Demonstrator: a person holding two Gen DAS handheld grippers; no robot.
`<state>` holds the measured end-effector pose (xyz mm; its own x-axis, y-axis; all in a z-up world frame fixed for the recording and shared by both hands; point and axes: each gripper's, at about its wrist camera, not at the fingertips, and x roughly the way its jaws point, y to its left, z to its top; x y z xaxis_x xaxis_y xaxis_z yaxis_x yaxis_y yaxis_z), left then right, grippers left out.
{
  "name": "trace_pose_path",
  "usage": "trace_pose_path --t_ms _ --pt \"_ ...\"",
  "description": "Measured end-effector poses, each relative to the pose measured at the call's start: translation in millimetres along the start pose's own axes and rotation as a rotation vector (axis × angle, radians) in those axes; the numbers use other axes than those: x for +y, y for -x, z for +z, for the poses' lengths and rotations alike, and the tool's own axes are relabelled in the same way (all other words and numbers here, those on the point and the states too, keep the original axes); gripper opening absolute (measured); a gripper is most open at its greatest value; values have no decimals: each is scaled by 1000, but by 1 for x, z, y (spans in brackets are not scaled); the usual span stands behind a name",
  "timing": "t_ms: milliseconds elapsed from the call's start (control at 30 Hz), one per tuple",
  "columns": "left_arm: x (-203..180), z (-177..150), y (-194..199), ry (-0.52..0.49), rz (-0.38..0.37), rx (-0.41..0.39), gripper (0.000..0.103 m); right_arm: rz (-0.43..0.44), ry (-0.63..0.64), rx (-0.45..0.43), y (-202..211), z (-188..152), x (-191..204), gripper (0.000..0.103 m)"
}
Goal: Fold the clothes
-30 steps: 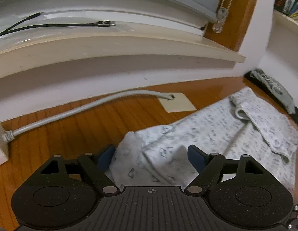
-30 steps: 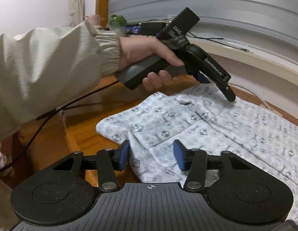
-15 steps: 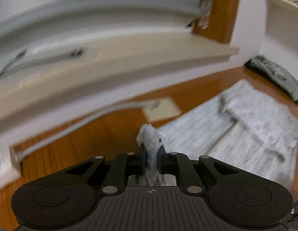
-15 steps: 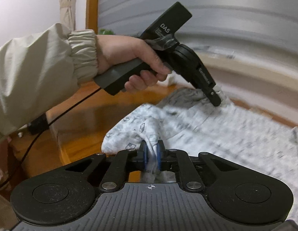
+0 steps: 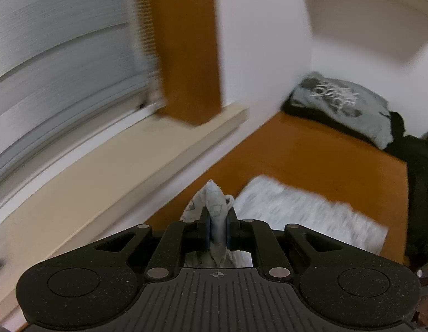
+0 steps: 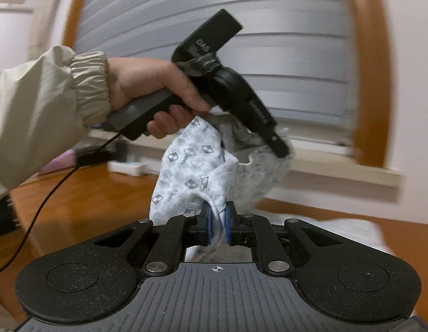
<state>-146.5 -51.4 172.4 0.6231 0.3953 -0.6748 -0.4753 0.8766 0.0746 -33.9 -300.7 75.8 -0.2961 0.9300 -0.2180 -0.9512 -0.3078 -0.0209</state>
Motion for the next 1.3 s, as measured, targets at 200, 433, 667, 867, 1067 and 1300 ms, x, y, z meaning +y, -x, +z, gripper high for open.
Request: trace_pose_path --t_ms 200,433,667,867,1067,1300 --pt "-42 34 -65 39 6 -1 28 -173 -127 67 28 -34 -76 25" --pt "-17 22 -62 116 -1 -65 47 -191 -255 92 34 -57 -108 53" --pt "13 -31 -51 147 34 -46 52 -195 -229 132 4 -44 -105 61" --pt "36 -70 -46 224 28 -74 52 -214 -269 149 -10 -39 -126 8" --pt "45 -97 -39 253 19 -120 53 -309 -300 141 47 -43 -142 8" --pt "48 -111 -45 263 -11 -127 58 -417 -300 182 60 -48 -148 32"
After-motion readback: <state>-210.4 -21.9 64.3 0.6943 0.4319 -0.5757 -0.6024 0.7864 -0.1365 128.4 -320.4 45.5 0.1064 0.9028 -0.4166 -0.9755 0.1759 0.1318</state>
